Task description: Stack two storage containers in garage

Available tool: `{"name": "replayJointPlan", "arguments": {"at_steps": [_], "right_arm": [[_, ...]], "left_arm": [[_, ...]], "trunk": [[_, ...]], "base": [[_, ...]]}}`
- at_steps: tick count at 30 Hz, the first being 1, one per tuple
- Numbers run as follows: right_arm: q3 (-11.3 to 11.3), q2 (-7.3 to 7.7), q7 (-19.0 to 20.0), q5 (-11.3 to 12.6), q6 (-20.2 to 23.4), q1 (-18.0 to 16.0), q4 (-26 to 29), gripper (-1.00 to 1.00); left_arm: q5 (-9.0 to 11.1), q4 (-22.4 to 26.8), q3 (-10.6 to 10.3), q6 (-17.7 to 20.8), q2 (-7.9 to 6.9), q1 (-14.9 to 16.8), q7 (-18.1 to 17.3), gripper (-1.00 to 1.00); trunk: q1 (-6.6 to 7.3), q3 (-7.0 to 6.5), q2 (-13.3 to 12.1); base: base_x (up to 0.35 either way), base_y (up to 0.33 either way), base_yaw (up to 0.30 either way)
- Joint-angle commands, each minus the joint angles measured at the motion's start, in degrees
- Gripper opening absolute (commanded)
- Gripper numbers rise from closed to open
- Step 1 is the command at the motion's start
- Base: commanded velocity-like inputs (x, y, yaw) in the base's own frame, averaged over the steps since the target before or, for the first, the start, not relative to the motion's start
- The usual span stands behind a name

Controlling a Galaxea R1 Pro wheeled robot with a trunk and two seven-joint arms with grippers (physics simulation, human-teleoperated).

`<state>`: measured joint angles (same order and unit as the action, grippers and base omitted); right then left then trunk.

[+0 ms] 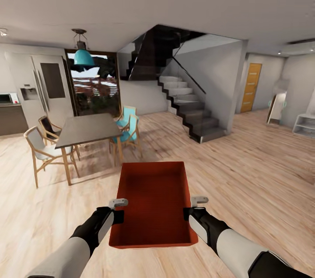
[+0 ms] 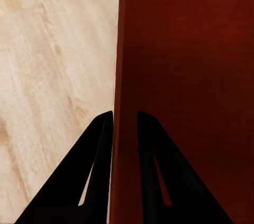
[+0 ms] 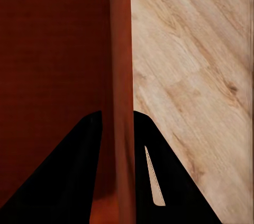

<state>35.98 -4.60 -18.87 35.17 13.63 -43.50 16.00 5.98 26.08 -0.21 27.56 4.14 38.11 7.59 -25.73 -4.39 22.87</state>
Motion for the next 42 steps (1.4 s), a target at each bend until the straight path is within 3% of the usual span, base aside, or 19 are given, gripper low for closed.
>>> {"name": "replayJointPlan", "arguments": {"at_steps": [1,42], "right_arm": [[-0.30,0.06,-0.29,-0.28,0.17,-0.10,0.35,-1.00],[-0.30,0.12,-0.29,-0.27,0.17,-0.10,0.35,-1.00]], "left_arm": [[-1.06,-1.30,-0.14,0.48,-1.24,-0.05,1.46,-1.00],[-0.88,-1.38,-0.14,-1.23,-1.24,-0.05,1.42,-1.00]], "trunk": [[-0.06,0.01,0.05],[-0.06,0.01,0.05]], "base": [[0.323,0.000,-0.244],[0.323,0.000,-0.244]]}}
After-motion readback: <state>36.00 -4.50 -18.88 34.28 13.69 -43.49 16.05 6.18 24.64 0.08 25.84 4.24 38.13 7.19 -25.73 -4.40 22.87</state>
